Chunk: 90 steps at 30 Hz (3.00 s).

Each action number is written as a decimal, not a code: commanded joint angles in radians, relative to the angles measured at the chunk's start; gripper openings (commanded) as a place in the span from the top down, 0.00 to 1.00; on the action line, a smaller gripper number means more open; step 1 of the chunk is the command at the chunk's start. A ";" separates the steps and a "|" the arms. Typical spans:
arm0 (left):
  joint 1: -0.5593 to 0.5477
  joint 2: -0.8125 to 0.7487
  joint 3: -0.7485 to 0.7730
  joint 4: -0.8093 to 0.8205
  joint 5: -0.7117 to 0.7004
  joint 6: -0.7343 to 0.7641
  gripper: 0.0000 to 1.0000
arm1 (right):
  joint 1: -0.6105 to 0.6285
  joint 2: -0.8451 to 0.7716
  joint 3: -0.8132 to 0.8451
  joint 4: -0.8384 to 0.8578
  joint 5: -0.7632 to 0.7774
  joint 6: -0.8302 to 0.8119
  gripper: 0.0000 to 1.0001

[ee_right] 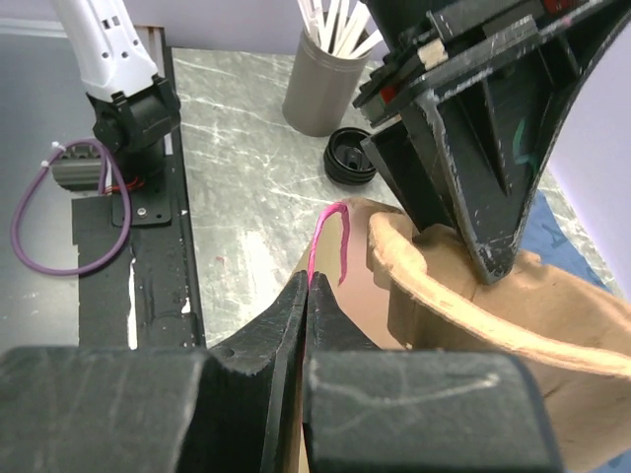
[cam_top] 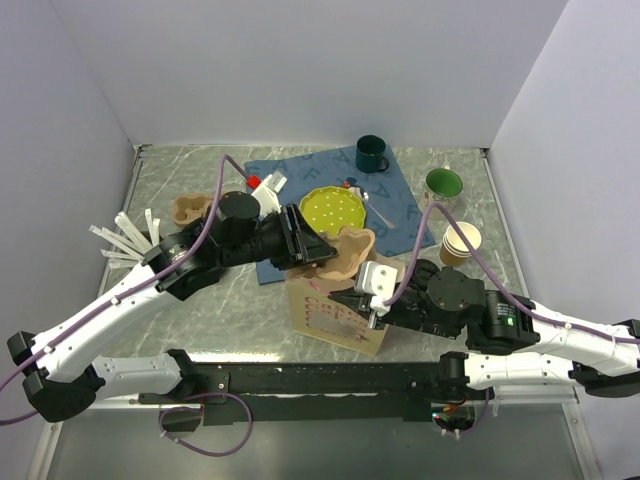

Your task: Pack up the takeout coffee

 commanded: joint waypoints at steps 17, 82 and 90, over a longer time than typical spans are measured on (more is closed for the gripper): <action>-0.086 0.085 0.022 0.004 -0.086 0.235 0.80 | 0.011 -0.034 -0.020 -0.035 -0.062 0.036 0.97; -0.255 0.289 0.269 -0.262 -0.502 0.347 0.86 | -0.431 0.041 0.236 -0.631 0.373 0.936 0.53; -0.291 0.321 0.305 -0.319 -0.594 0.348 0.87 | -0.434 0.068 0.270 -0.660 0.383 0.944 0.55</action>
